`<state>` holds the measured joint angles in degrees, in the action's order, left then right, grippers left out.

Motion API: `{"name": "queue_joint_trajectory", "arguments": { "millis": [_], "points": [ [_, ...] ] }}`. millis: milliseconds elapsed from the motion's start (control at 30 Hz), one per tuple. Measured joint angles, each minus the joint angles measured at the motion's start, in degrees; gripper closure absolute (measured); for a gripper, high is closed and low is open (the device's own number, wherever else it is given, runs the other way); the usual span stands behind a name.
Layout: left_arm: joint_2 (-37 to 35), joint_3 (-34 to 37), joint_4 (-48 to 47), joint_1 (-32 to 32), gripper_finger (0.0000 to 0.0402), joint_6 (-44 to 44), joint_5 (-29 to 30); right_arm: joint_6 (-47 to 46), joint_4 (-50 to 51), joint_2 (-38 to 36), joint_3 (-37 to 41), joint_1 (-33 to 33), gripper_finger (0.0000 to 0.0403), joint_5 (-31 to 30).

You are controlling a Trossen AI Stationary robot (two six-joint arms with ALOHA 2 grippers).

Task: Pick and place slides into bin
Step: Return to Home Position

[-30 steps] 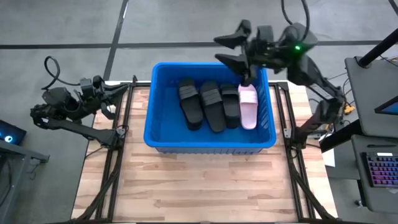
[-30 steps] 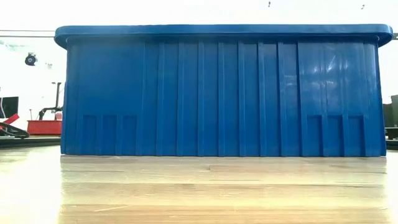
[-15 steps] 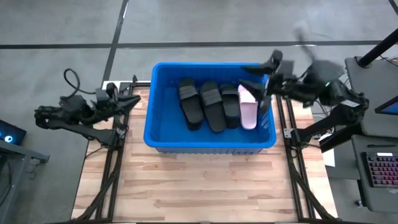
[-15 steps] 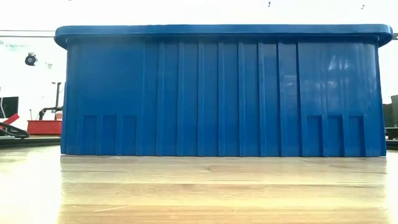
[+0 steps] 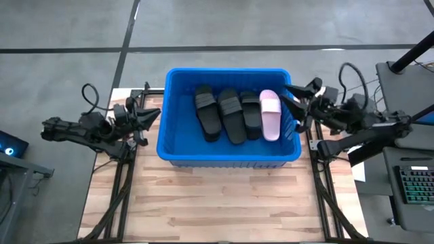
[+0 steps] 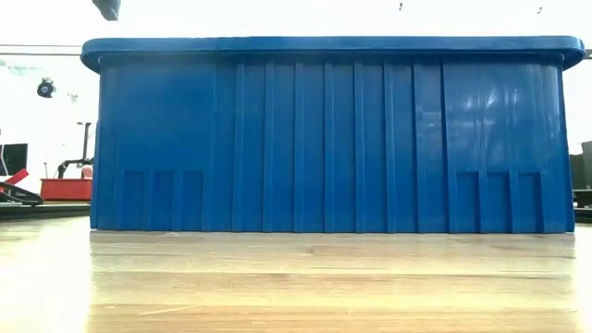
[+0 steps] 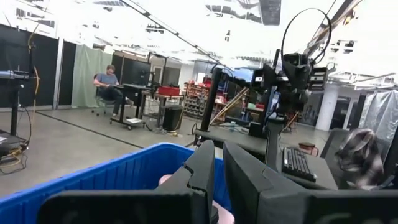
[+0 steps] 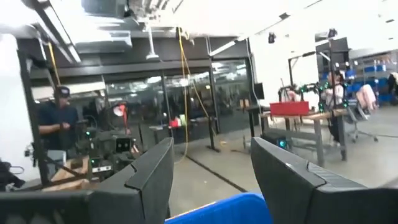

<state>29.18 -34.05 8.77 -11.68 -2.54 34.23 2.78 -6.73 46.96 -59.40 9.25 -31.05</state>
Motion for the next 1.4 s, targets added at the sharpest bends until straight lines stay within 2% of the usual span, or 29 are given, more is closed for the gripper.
{"name": "queue_joint_trajectory", "arguments": {
  "millis": [100,233,400,500,633,800,967,1200,1300,1400],
  "points": [
    [0.8,0.3,0.1,0.0,0.0381,0.4,0.0,-1.0,-4.7,-3.5,7.3,-0.8,0.0200,1.4],
    [1.5,0.6,1.7,0.1,0.0381,2.0,0.3,-6.3,-5.6,-6.4,14.3,-2.3,0.0200,3.9],
    [2.0,0.5,5.0,0.1,0.0381,3.8,0.3,-9.6,-6.0,-7.8,19.3,-3.3,0.0201,5.1],
    [2.1,0.4,5.6,0.0,0.0381,6.1,0.3,-9.9,-6.6,-8.0,20.9,-3.9,0.0210,7.9],
    [2.1,0.7,7.3,0.0,0.0381,6.4,0.3,-9.9,-9.6,-7.9,22.6,-5.1,0.0239,13.5],
    [4.0,0.7,7.3,0.0,0.0381,6.1,0.3,-6.4,-6.9,-10.5,24.0,-6.1,0.0301,13.2],
    [5.8,0.7,7.3,0.0,0.0381,6.2,0.3,-6.1,-3.1,-17.2,26.1,-6.3,0.0379,13.0],
    [7.7,0.7,7.6,0.0,0.0381,6.4,0.3,-13.0,-2.0,-26.5,34.4,-6.2,0.0394,13.4],
    [8.3,0.8,7.3,0.0,0.0381,6.5,0.2,-13.5,-7.5,-29.0,40.0,-6.2,0.0394,13.5],
    [8.3,0.8,7.7,0.0,0.0381,6.5,0.3,-11.1,-21.6,-30.8,46.8,-6.2,0.0394,16.2]
  ]
}}
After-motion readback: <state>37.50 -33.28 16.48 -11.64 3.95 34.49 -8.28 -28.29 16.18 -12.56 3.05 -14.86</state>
